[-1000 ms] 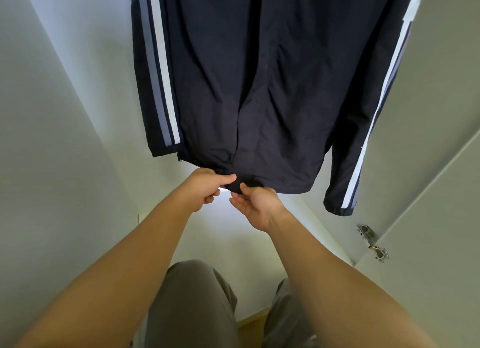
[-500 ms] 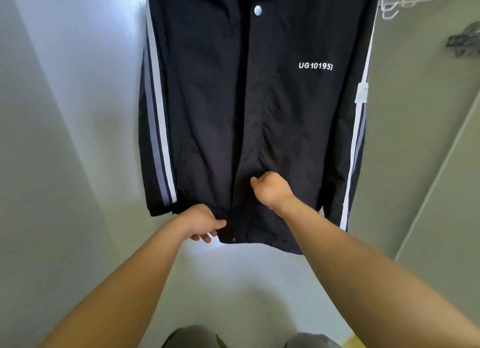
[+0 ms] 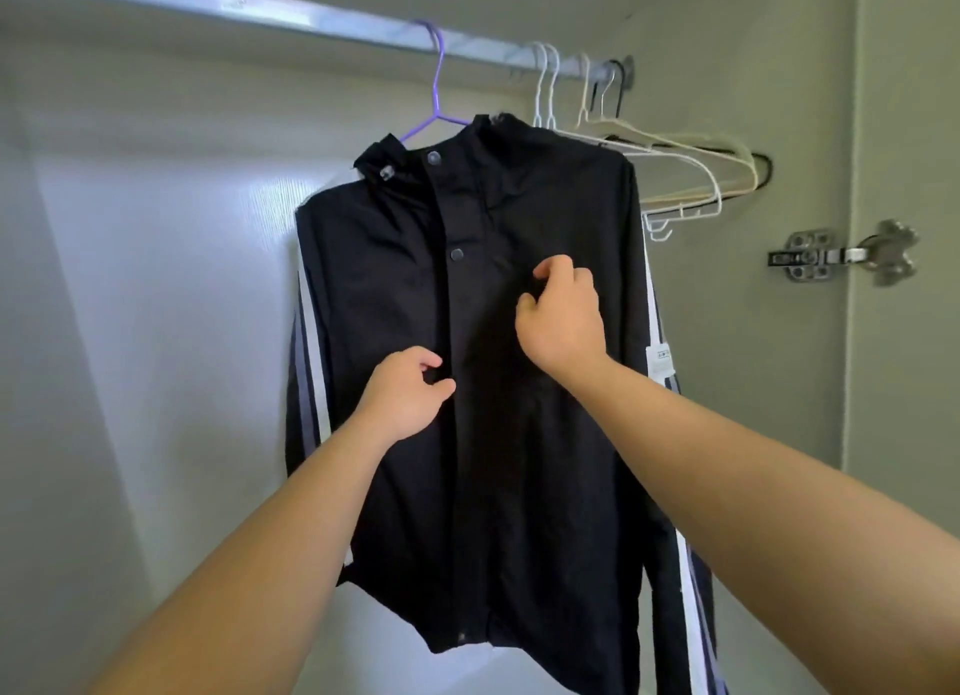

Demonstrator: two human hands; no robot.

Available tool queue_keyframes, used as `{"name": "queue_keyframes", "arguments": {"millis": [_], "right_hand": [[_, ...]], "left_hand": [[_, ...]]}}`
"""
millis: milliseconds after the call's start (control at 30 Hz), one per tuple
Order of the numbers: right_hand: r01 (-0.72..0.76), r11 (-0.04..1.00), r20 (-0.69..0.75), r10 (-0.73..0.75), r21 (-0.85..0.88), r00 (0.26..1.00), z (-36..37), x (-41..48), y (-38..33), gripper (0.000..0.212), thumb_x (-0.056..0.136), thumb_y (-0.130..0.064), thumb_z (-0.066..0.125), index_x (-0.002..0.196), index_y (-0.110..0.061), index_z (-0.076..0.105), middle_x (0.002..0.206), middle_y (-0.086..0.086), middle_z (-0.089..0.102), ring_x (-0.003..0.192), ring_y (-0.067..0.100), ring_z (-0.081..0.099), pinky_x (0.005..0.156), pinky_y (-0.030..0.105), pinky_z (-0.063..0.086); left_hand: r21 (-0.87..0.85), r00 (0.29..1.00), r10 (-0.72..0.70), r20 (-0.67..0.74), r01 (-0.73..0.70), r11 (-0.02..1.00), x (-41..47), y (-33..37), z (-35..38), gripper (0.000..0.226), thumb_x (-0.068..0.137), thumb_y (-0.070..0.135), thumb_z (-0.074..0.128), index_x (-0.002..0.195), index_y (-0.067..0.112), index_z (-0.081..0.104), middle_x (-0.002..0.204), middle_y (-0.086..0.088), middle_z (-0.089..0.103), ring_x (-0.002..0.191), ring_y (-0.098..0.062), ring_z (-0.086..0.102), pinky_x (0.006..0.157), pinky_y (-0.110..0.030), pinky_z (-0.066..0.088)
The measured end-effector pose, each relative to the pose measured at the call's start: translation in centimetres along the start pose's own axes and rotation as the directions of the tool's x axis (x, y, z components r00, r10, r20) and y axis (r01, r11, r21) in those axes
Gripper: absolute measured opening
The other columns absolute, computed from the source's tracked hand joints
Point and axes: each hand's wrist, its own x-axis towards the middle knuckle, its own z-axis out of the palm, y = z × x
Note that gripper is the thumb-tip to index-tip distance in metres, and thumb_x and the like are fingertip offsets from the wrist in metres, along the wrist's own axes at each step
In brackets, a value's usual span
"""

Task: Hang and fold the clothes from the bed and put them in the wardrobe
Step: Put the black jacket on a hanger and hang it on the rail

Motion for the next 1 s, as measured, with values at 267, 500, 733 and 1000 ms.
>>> {"name": "queue_keyframes", "arguments": {"millis": [267, 500, 733, 1000], "right_hand": [[-0.021, 0.974, -0.38, -0.068, -0.225, 0.922, -4.5, 7.0, -3.0, 0.044, 0.088, -0.017, 0.058, 0.131, -0.016, 0.049, 0.136, 0.013, 0.043, 0.122, 0.037, 0.042, 0.099, 0.045, 0.033], [-0.145, 0.967, -0.231, 0.095, -0.208, 0.968, -7.7, 10.6, -2.1, 0.045, 0.105, -0.04, 0.038, 0.138, -0.009, 0.044, 0.14, 0.019, 0.051, 0.128, 0.043, 0.048, 0.103, 0.05, 0.035], [-0.14, 0.989, -0.099, 0.145, 0.056, 0.984, -8.4, 10.9, -1.0, 0.06, 0.108, -0.047, 0.021, 0.136, -0.004, 0.053, 0.137, 0.023, 0.057, 0.128, 0.041, 0.051, 0.1, 0.041, 0.039], [-0.409, 0.68, 0.186, 0.379, 0.608, 0.906, -9.4, 11.7, -2.7, 0.045, 0.103, -0.04, 0.041, 0.131, -0.011, 0.06, 0.13, 0.01, 0.064, 0.12, 0.03, 0.059, 0.106, 0.037, 0.043]], "left_hand": [[0.084, 0.948, 0.172, -0.267, -0.155, 0.984, 3.3, 4.9, -2.9, 0.031, 0.096, 0.032, 0.066, 0.125, 0.025, 0.059, 0.124, 0.004, 0.058, 0.1, -0.008, 0.054, 0.086, -0.025, 0.041], [0.167, 0.827, 0.394, -0.401, -0.357, 0.919, 7.2, 15.4, -5.9, 0.03, 0.096, 0.033, 0.064, 0.123, 0.023, 0.056, 0.132, 0.001, 0.047, 0.092, -0.016, 0.056, 0.08, -0.029, 0.04], [0.226, 0.879, 0.33, -0.343, -0.264, 0.938, 10.5, 21.4, -7.8, 0.049, 0.097, 0.039, 0.058, 0.136, 0.012, 0.044, 0.136, -0.008, 0.053, 0.109, -0.031, 0.062, 0.08, -0.036, 0.046], [-0.133, 0.963, 0.064, -0.261, -0.101, 0.986, 11.6, 21.2, -8.7, 0.05, 0.095, 0.054, 0.055, 0.113, 0.007, 0.055, 0.083, -0.001, 0.062, 0.065, -0.021, 0.067, 0.059, -0.031, 0.058]]}}
